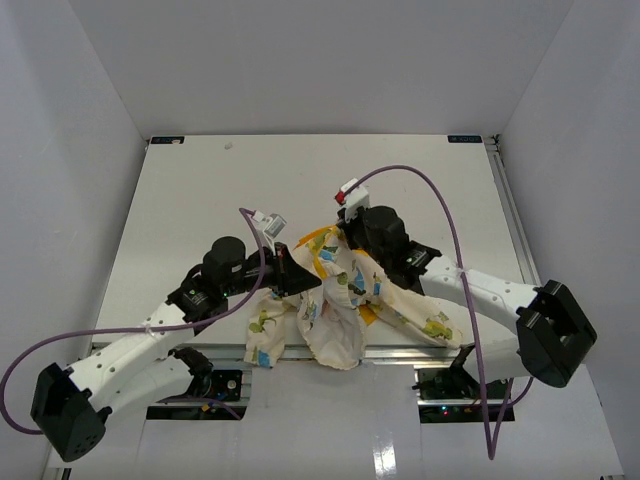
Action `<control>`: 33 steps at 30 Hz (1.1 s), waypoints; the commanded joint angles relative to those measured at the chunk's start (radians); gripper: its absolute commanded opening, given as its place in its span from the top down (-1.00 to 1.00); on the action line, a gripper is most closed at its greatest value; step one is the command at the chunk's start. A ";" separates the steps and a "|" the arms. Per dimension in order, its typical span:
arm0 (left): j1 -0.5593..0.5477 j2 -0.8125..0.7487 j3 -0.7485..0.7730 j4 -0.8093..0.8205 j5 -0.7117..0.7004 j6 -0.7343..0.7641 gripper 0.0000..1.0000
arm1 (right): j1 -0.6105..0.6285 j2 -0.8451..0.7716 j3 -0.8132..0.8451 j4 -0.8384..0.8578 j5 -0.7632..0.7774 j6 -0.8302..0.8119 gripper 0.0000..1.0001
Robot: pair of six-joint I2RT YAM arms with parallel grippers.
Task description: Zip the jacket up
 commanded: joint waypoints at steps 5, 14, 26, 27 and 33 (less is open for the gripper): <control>-0.026 -0.146 0.084 -0.196 -0.067 -0.002 1.00 | -0.219 0.125 0.130 0.018 -0.009 0.035 0.85; -0.024 -0.211 0.036 -0.223 -0.212 0.000 1.00 | -0.364 0.300 0.374 -0.062 -0.082 0.012 0.85; -0.024 -0.108 -0.145 -0.010 -0.294 -0.011 1.00 | -0.445 0.472 0.764 -0.234 -0.184 -0.027 0.84; -0.024 -0.095 -0.167 0.026 -0.287 -0.011 1.00 | -0.445 0.474 0.771 -0.236 -0.200 -0.028 0.84; -0.024 0.043 -0.233 0.162 -0.248 -0.042 0.86 | -0.445 0.512 0.776 -0.239 -0.180 -0.050 0.85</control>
